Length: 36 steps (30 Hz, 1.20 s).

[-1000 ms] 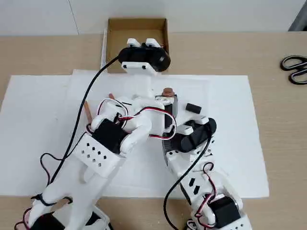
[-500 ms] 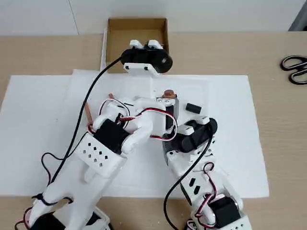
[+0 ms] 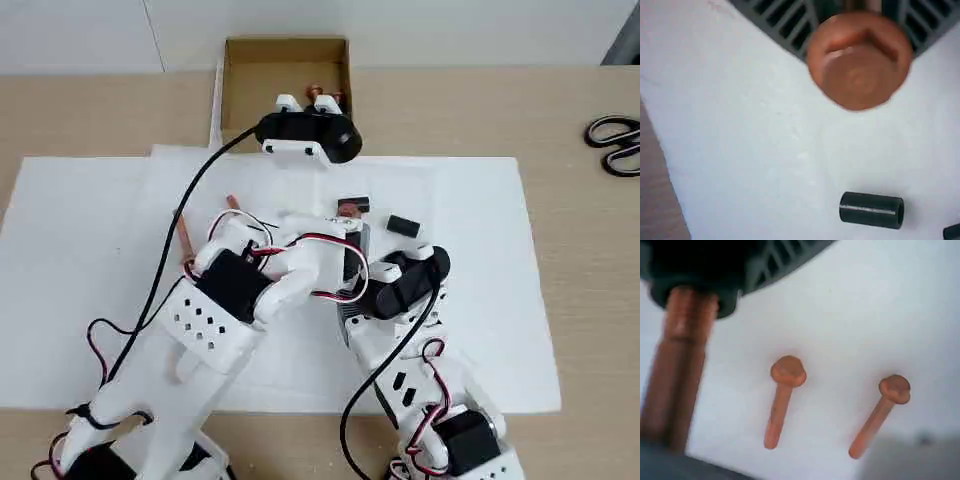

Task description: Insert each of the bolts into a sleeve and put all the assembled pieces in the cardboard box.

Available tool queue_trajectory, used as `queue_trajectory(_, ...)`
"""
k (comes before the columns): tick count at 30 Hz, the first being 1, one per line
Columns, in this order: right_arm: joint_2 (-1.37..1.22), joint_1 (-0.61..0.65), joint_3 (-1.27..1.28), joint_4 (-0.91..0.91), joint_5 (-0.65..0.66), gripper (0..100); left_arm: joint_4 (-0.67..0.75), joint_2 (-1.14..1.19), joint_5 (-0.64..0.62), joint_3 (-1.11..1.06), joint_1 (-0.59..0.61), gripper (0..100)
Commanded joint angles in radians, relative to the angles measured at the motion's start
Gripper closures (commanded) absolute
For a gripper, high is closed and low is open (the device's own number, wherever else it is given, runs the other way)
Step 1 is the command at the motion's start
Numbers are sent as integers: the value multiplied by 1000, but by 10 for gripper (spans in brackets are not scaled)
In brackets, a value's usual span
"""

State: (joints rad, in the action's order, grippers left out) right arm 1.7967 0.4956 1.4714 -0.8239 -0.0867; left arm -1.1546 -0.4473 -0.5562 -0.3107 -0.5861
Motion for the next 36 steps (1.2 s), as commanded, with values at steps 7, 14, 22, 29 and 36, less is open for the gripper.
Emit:
queue_trajectory(7, 16, -4, -11, 24, -8, 995, -21, -14, 9, -12, -2, 993)
queue_trajectory(14, 16, -4, -11, 24, -8, 995, -18, -12, 11, -53, -2, 993)
queue_trajectory(22, 16, -4, -11, 24, -8, 995, -15, -12, 11, -128, -2, 993)
queue_trajectory(29, 16, -4, -11, 24, -8, 995, -15, -12, 14, -166, -78, 993)
queue_trajectory(36, 16, -4, -11, 24, -8, 995, -15, -12, 58, -165, -94, 991)
